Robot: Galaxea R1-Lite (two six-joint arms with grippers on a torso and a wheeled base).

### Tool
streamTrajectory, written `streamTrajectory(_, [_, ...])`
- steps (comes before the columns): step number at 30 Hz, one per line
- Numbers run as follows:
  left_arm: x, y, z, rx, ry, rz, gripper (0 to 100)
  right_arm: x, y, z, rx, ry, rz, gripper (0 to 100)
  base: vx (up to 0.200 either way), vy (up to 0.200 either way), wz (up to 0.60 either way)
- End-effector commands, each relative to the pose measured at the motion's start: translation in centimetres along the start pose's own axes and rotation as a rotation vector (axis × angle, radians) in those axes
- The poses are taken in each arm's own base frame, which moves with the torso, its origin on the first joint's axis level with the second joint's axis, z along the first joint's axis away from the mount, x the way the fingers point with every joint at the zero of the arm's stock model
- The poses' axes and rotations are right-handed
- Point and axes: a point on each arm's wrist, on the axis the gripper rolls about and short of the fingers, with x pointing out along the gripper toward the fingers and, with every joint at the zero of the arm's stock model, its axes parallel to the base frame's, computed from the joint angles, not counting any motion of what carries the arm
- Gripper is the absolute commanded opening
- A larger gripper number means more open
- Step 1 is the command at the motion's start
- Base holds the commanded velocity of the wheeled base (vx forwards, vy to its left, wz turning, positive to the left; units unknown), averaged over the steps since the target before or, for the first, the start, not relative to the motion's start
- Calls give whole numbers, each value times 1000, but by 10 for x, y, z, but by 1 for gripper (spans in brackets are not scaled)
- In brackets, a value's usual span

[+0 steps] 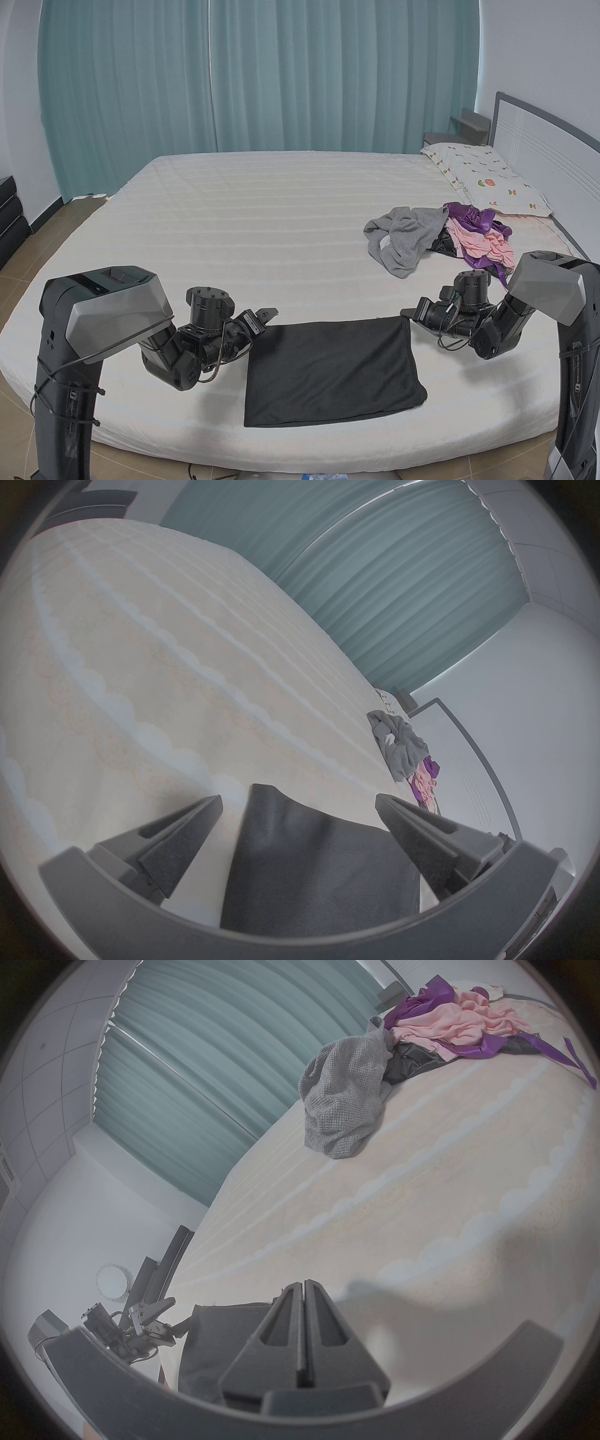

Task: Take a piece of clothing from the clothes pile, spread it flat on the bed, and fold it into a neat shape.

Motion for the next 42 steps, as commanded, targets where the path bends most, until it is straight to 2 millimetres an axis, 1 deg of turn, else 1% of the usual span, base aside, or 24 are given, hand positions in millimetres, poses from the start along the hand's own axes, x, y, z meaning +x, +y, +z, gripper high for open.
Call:
streamTrajectory(1, [8,-1,-4,5,5,-8,100,0,0,0,0,0,0,0,0,0,0])
streamTrajectory(5, [13,-1,-4,8,2,-2,100,0,1,0,-2,0,2,0,0,0,0])
streamTrajectory(6, [14,-3,-4,7,-5,4,0,0,1,0,-2,0,2,0,0,0,0])
streamTrajectory(12, [21,-4,-7,12,-44,43,0,0,1,0,-1,-2,4,0,0,0,0])
streamTrajectory(18, [25,0,-8,19,-97,83,0,0,0,0,-1,-4,4,0,0,0,0])
streamTrajectory(28, [25,2,-4,9,-140,114,0,0,-1,1,1,-5,1,0,0,0,0])
streamTrajectory(32, [24,4,-6,11,-136,123,0,5,-6,-4,6,8,-9,0,0,0,0])
streamTrajectory(38, [24,4,-5,7,-141,124,0,9,-7,-3,3,-15,-30,0,0,0,0])
streamTrajectory(39, [23,4,-5,6,-140,125,100,9,-7,-3,3,-16,-32,0,0,0,0])
streamTrajectory(41, [22,3,-4,-7,-142,122,100,9,-6,-3,1,-17,-29,0,0,0,0])
streamTrajectory(42, [22,3,-4,-11,-140,120,100,8,-5,-4,-1,-18,-26,100,0,0,0])
